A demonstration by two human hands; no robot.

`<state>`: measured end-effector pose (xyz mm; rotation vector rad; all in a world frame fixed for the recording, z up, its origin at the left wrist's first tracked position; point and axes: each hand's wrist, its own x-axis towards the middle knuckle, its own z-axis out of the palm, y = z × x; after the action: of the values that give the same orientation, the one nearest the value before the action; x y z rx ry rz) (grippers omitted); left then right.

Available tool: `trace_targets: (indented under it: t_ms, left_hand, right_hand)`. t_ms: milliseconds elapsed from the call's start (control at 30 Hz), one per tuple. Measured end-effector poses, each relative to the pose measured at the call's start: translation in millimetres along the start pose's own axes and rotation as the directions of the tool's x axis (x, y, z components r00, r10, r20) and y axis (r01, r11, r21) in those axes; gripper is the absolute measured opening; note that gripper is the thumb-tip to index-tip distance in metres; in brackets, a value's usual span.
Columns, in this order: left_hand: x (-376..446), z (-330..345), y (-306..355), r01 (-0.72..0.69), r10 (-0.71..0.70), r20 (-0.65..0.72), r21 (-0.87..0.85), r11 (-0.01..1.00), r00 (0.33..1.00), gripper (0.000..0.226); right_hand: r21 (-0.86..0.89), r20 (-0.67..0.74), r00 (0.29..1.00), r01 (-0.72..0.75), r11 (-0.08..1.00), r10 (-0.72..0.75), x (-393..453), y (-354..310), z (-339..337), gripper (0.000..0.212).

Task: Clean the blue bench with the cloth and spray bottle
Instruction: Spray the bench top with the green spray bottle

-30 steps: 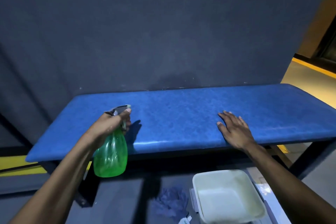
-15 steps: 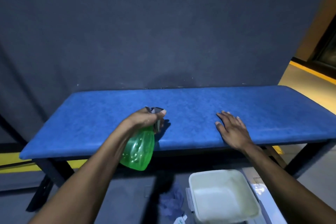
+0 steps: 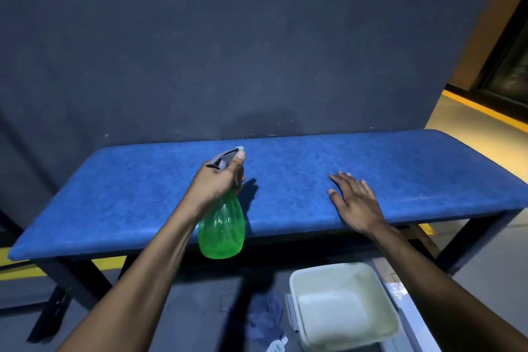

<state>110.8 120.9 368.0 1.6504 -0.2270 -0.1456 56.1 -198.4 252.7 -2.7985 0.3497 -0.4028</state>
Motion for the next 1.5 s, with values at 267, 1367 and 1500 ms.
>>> trace_targets:
  t_ms: [267, 1367, 1500]
  left_hand:
    - [-9.0, -16.9, -13.9, 0.162, -0.163, 0.078, 0.02, 0.987, 0.984, 0.029]
    - [-134.1, -153.0, -271.6, -0.013, -0.184, 0.117, 0.873, 0.488, 0.976, 0.022]
    - [-143.2, -149.1, -311.7, -0.045, -0.255, 0.168, 0.903, 0.428, 0.952, 0.024]
  right_hand:
    - [-0.001, -0.005, 1.0, -0.001, 1.0, 0.001, 0.6, -0.3, 0.5, 0.048]
    - [0.084, -0.411, 0.77, 0.565, 0.821, -0.488, -64.7, -95.4, 18.4, 0.022]
    - [0.089, -0.148, 0.618, 0.786, 0.612, -0.772, -111.5, -144.9, 56.6, 0.018]
